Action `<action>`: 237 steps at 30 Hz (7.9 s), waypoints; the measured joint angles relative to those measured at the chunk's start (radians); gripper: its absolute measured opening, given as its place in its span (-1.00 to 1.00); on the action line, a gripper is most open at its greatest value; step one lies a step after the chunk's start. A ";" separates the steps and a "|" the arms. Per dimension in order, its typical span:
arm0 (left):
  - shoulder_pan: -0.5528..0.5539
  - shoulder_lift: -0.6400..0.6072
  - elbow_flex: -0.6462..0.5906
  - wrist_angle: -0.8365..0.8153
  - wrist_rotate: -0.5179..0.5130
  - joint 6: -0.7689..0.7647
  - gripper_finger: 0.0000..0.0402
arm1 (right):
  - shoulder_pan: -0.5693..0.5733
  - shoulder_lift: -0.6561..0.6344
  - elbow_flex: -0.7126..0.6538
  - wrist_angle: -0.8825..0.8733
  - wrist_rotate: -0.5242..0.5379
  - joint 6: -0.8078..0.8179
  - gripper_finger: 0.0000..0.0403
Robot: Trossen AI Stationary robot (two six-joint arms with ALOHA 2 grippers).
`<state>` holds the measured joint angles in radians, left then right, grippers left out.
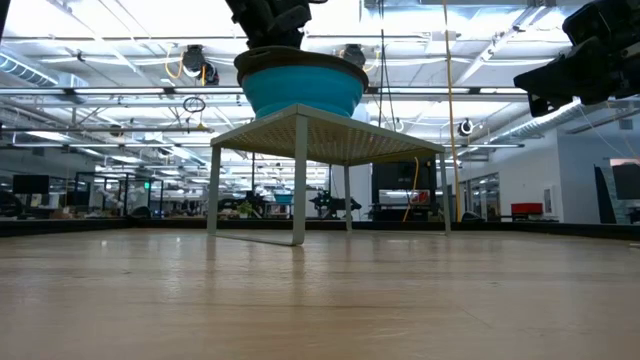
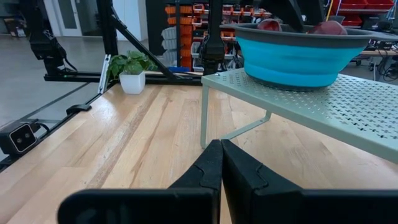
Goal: Pick & Place Fruit
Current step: Put the yellow table knife on the shelf to the right of the blue strainer bowl
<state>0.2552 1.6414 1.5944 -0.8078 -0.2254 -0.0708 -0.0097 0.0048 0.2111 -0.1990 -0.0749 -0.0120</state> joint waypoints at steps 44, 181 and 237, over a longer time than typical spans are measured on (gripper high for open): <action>-0.126 -0.217 0.001 0.070 -0.065 -0.143 -0.98 | 0.000 0.000 0.000 0.000 -0.005 0.107 -0.98; -0.358 -1.562 -1.347 0.535 0.046 -0.192 -1.00 | 0.113 0.692 0.730 -0.436 -0.025 0.710 -1.00; -0.358 -1.635 -1.415 0.536 0.098 -0.141 -1.00 | 0.644 1.114 0.748 -0.736 -0.008 1.920 -1.00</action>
<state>-0.1024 0.0063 0.1791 -0.2718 -0.1276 -0.2115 0.6340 1.1188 0.9588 -0.9350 -0.0825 1.9081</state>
